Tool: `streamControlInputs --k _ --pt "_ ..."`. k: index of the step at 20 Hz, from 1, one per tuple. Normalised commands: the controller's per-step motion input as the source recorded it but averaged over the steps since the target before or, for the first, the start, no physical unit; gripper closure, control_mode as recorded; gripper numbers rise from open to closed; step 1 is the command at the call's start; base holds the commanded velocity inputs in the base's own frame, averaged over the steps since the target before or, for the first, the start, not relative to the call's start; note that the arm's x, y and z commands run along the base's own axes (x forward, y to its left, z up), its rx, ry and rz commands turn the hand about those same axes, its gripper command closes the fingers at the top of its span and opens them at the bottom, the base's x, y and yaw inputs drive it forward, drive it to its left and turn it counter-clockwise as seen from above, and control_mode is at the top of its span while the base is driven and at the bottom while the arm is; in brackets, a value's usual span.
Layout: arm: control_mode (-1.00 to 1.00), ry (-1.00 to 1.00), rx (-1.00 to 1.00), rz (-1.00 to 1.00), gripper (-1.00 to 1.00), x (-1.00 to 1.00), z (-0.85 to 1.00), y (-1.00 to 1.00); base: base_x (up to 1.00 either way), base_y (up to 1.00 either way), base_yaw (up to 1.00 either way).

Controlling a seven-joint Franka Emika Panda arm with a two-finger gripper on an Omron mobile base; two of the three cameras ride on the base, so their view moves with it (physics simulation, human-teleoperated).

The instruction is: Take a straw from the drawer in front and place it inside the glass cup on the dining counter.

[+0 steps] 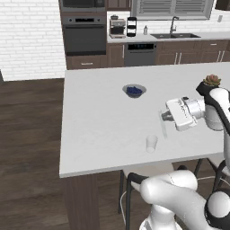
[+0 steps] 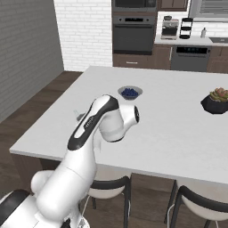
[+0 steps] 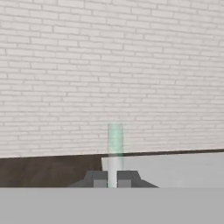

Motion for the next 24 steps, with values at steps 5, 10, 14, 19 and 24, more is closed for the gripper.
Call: streamControlInputs --k 5,10,14,19,24 --pt "-1.0 0.03 0.0 0.06 1.0 0.37 -0.2 0.0 0.0 0.0 0.0" --pt "-1.0 0.0 0.0 0.05 1.0 0.23 -0.39 0.0 0.0 0.0 0.0" --pt "-1.0 0.0 0.0 0.0 1.0 0.24 -0.25 0.0 0.0 0.0 0.0" --pt "-1.0 0.0 0.0 0.0 1.0 0.25 -0.2 0.0 0.0 0.0 0.0" --pt "-1.0 -0.02 0.0 0.0 1.0 0.21 -0.21 0.0 0.0 0.0 0.0"
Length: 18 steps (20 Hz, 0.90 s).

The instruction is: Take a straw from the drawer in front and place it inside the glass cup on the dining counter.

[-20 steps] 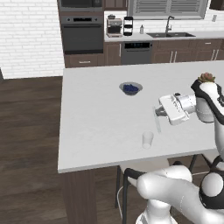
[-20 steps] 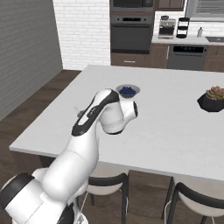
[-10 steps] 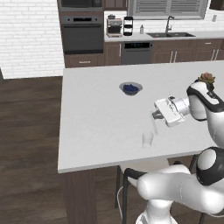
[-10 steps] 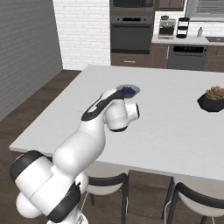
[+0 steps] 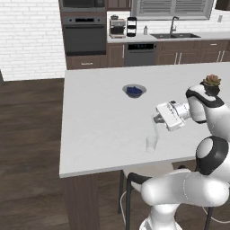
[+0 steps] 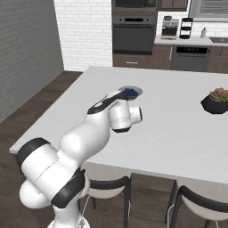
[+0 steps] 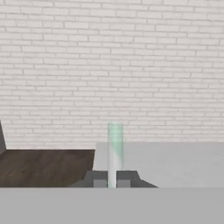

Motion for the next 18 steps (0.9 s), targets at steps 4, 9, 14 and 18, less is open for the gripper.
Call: streamControlInputs --k 4,9,14,18 --pt "-1.0 -0.02 0.0 0.0 1.0 0.17 -0.1 0.0 0.0 0.0 0.0" --pt "-1.0 -0.02 0.0 0.0 1.0 0.17 -0.05 0.02 0.0 0.0 0.0" --pt "-1.0 0.0 0.0 0.0 1.0 0.14 -0.15 0.11 0.0 0.0 0.0" --pt "-1.0 0.0 0.0 0.0 1.0 0.14 -0.17 0.07 0.0 0.0 0.0"
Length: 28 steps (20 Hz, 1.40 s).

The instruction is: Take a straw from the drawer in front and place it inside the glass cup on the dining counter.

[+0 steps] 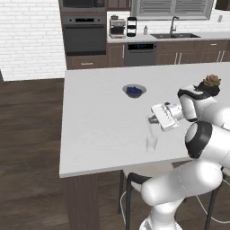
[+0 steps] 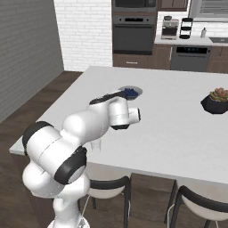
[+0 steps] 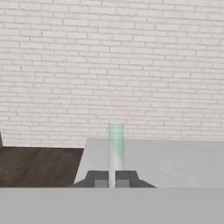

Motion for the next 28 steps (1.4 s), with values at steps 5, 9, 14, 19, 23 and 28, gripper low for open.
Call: streamControlInputs --k 5,9,14,19,23,28 --pt "-1.0 -0.06 0.0 0.0 1.0 0.17 -0.14 0.0 0.0 0.0 0.0" --pt "-1.0 -0.09 0.0 0.0 1.0 0.18 -0.1 0.0 0.0 0.0 0.0" --pt "-1.0 -0.11 0.0 0.0 1.0 0.09 -0.11 0.0 0.0 0.0 0.0" --pt "-1.0 -0.15 0.0 0.0 1.0 -0.32 -0.11 0.04 0.0 0.0 0.0" --pt "-1.0 -0.08 0.0 0.0 1.0 -0.36 -0.04 0.1 0.0 0.0 0.0" --pt "-1.0 0.0 0.0 0.0 1.0 -0.08 0.0 0.05 0.0 0.0 0.0"
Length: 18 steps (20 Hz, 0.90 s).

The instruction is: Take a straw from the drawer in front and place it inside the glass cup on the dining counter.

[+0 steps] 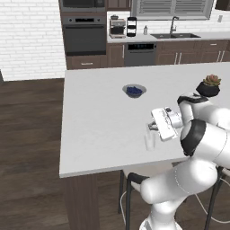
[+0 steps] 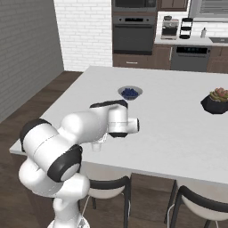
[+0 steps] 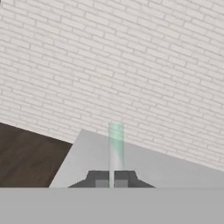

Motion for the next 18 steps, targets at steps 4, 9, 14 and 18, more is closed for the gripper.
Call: streamControlInputs --k 4,9,14,18 --pt "-1.0 0.0 0.0 0.0 1.0 0.0 0.0 0.0 0.0 0.0 0.0" --pt "-1.0 0.0 0.0 0.0 1.0 0.0 0.0 0.0 0.0 0.0 0.0" --pt "-1.0 0.0 0.0 0.0 1.0 -0.01 0.0 0.0 0.0 0.0 0.0" --pt "-1.0 0.0 0.0 0.0 1.0 -0.09 -0.09 -0.03 0.0 0.0 0.0"
